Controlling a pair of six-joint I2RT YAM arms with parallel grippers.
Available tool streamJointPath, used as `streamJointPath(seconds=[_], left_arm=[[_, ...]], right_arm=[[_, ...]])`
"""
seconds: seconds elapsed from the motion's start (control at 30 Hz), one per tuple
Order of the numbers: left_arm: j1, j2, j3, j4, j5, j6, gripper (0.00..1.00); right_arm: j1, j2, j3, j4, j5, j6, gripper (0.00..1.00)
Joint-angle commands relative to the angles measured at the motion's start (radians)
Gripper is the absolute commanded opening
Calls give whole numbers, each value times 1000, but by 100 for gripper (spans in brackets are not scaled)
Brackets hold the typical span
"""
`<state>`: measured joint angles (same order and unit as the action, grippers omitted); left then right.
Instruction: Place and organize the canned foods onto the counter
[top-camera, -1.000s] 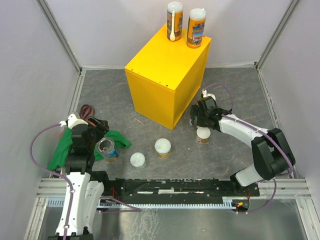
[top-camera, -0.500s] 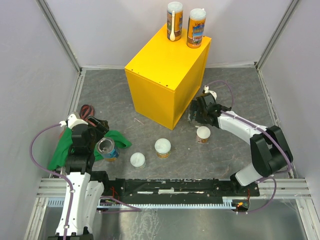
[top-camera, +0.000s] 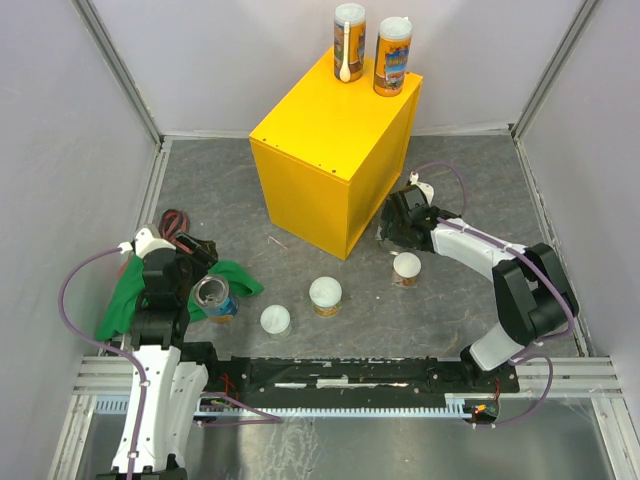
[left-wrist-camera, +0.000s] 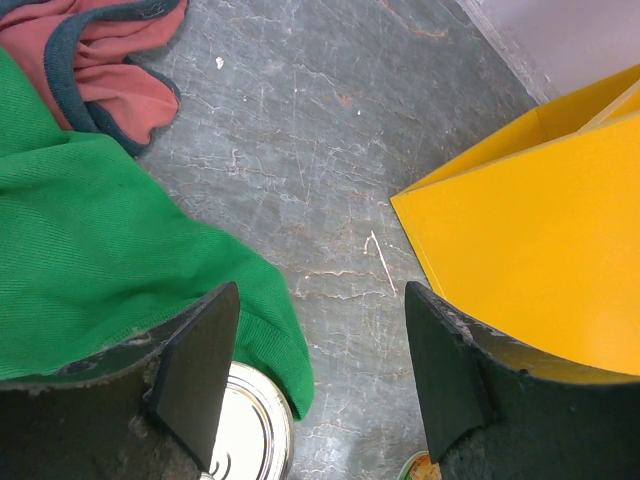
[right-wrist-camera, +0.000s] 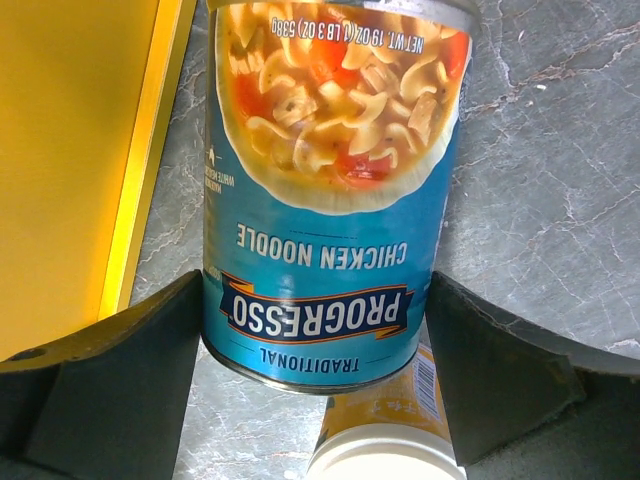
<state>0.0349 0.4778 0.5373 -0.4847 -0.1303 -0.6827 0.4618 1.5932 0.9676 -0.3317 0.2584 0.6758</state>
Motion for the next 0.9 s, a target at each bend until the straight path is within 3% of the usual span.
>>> streamJointPath(seconds=[0.0,0.2,0.87], left_arm=[[-3,-12,18,11,-15,38,74],[-3,-15,5,25,-2,25,74],[-3,-22,30,27,-6,27,74]], right_arm=[[0,-22,5,10,18,13,82],[0,-56,11,-18,16,-8,66],[-1,-171,123,-131,69,-78,64]])
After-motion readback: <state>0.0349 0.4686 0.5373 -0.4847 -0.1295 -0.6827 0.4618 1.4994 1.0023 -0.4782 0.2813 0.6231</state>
